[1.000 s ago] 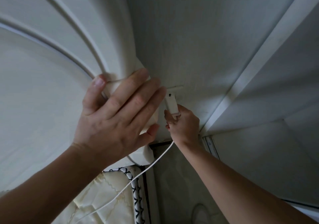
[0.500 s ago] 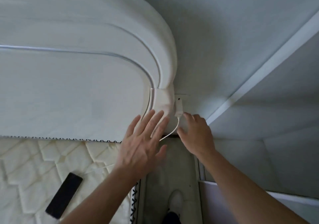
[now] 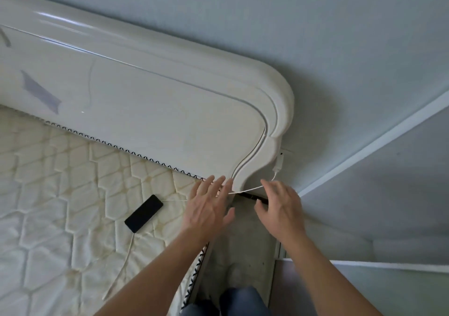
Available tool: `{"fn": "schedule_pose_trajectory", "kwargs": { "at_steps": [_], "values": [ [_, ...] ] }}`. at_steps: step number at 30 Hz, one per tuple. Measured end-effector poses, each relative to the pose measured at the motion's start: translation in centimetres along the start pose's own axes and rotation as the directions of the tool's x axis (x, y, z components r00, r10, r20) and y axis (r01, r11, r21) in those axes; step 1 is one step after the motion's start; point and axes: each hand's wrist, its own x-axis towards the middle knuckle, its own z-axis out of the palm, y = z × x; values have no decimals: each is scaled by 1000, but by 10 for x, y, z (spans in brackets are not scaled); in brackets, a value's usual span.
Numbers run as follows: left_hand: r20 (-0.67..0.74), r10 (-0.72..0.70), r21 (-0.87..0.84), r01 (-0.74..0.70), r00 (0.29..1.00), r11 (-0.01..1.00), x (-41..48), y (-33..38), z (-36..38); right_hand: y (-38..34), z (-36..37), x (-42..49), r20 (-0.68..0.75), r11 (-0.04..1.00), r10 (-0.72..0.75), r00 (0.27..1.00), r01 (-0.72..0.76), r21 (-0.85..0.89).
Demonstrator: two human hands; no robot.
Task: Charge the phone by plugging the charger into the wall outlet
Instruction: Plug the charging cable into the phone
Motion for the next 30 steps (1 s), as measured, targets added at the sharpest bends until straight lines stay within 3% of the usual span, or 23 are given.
{"fn": "schedule_pose_trajectory", "kwargs": {
  "at_steps": [5,8,13,18,26,30],
  "values": [
    [-40,-169,9,169,985,986,-38,-16,-25,-39,-13,16,39,970,-239,970,241,-39],
    [-82,-332,9,334,940,943,-74,-29,-38,-63,-3,20,71,925,-376,924,378,-26],
    [-22,-611,53,611,792,790,-143,-55,-47,-117,24,17,132,830,-557,820,555,53],
    [-81,-773,20,776,629,630,-202,-73,-54,-177,46,4,225,717,-692,686,689,103],
    [-64,-919,-27,920,388,390,-294,-110,-42,-261,91,-21,327,558,-803,499,822,117],
    [27,-947,-49,947,320,319,-328,-144,-17,-294,127,-34,387,508,-816,430,853,121]
  ]
}}
